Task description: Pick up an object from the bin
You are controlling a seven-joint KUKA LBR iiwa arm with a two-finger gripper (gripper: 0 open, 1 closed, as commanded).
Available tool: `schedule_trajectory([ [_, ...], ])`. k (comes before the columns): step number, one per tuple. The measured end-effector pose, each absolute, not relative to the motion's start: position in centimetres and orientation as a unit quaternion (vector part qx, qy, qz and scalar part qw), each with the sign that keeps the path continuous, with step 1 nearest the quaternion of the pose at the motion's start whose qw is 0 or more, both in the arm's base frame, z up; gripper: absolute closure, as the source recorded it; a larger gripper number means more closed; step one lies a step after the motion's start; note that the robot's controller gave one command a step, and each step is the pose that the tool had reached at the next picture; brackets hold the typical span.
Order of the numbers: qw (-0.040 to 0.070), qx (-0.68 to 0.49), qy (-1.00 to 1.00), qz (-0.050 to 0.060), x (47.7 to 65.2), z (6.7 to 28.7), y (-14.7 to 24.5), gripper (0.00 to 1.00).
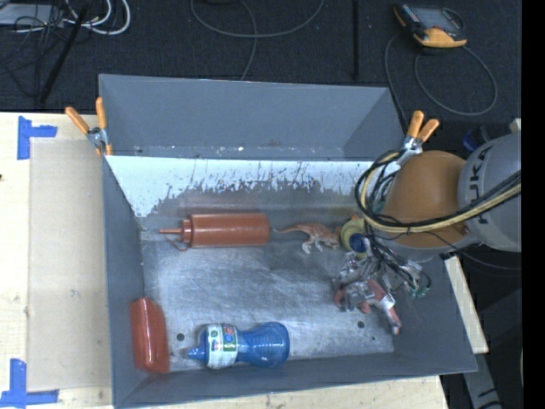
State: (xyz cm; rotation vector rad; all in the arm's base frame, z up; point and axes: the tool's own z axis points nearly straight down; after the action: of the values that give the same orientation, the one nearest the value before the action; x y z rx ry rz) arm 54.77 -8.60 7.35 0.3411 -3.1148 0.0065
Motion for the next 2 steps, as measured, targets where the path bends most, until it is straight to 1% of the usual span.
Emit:
schedule_trajectory([
  [1,-0.008,0.110,-0.994,0.000,55.9,7.5,-7.4,1.00],
  [2,0.002,0.103,-0.995,0.001,57.0,7.5,-6.9,1.00],
])
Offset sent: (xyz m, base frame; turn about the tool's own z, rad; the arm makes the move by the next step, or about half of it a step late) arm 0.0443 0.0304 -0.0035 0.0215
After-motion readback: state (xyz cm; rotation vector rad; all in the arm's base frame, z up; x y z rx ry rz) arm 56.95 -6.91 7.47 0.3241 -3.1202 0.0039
